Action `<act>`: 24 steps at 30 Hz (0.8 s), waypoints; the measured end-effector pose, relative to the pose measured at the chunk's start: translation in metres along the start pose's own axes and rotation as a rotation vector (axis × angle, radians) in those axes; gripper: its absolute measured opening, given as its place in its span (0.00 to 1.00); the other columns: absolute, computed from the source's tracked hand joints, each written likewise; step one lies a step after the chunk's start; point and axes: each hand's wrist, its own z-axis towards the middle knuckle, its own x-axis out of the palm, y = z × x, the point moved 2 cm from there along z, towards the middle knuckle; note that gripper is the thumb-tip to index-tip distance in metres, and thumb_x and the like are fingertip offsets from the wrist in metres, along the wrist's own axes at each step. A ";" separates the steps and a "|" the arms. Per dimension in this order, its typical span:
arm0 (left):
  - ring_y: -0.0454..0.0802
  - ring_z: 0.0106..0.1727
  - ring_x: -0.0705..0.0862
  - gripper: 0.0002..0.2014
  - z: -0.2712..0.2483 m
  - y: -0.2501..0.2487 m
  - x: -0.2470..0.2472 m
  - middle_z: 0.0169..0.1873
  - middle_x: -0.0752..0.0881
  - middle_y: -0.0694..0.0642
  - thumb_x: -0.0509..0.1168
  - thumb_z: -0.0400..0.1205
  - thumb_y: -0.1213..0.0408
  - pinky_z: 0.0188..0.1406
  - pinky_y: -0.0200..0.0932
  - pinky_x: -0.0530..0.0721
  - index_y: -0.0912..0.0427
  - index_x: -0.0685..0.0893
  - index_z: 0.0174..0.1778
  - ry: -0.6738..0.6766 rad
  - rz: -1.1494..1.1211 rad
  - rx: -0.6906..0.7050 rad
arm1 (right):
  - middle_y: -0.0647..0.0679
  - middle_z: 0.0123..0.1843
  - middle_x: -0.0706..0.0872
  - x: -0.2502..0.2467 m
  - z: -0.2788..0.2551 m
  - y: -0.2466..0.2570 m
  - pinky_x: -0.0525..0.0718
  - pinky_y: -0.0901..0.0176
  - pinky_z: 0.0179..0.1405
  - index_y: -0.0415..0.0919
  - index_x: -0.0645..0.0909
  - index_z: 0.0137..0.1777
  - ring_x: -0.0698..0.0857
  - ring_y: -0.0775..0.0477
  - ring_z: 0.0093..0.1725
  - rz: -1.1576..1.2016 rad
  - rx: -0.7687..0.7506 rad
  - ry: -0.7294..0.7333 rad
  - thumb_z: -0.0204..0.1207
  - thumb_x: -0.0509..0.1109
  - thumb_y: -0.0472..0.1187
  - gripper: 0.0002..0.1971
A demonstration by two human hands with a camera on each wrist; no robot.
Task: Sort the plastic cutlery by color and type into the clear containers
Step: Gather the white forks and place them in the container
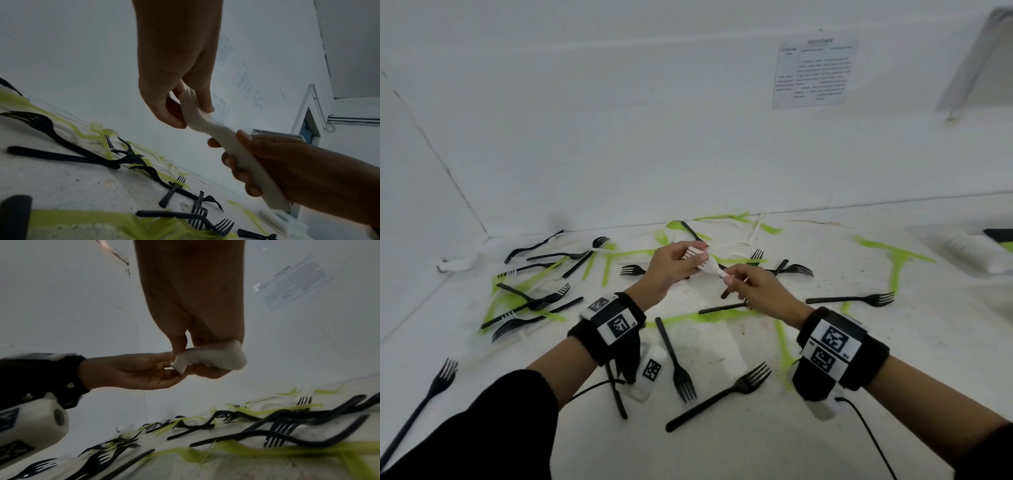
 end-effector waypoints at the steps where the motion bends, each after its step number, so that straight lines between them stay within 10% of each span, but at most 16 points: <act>1: 0.50 0.47 0.86 0.11 0.002 0.000 0.003 0.44 0.86 0.57 0.68 0.78 0.73 0.53 0.40 0.86 0.66 0.83 0.56 0.026 -0.013 0.002 | 0.47 0.41 0.84 -0.006 -0.002 -0.001 0.78 0.63 0.38 0.34 0.82 0.57 0.78 0.61 0.32 -0.012 -0.005 -0.027 0.82 0.62 0.43 0.13; 5: 0.51 0.47 0.85 0.08 0.014 -0.004 0.031 0.44 0.86 0.61 0.68 0.78 0.73 0.53 0.39 0.85 0.63 0.84 0.52 0.135 0.018 0.015 | 0.45 0.40 0.84 -0.035 -0.020 -0.007 0.77 0.61 0.42 0.31 0.84 0.53 0.78 0.57 0.35 -0.084 0.015 -0.142 0.80 0.66 0.40 0.12; 9: 0.43 0.41 0.86 0.08 0.022 -0.004 0.079 0.40 0.87 0.57 0.69 0.77 0.72 0.44 0.33 0.85 0.60 0.85 0.51 0.283 0.063 0.028 | 0.58 0.37 0.84 -0.071 -0.050 -0.029 0.73 0.78 0.33 0.38 0.86 0.52 0.81 0.69 0.31 -0.091 0.109 -0.224 0.78 0.69 0.42 0.09; 24: 0.44 0.44 0.86 0.09 0.001 -0.016 0.350 0.44 0.86 0.58 0.69 0.78 0.72 0.44 0.31 0.85 0.66 0.84 0.54 0.659 0.091 0.054 | 0.54 0.36 0.85 -0.238 -0.232 -0.113 0.77 0.73 0.33 0.47 0.86 0.48 0.80 0.59 0.33 -0.047 0.367 -0.529 0.76 0.71 0.44 0.05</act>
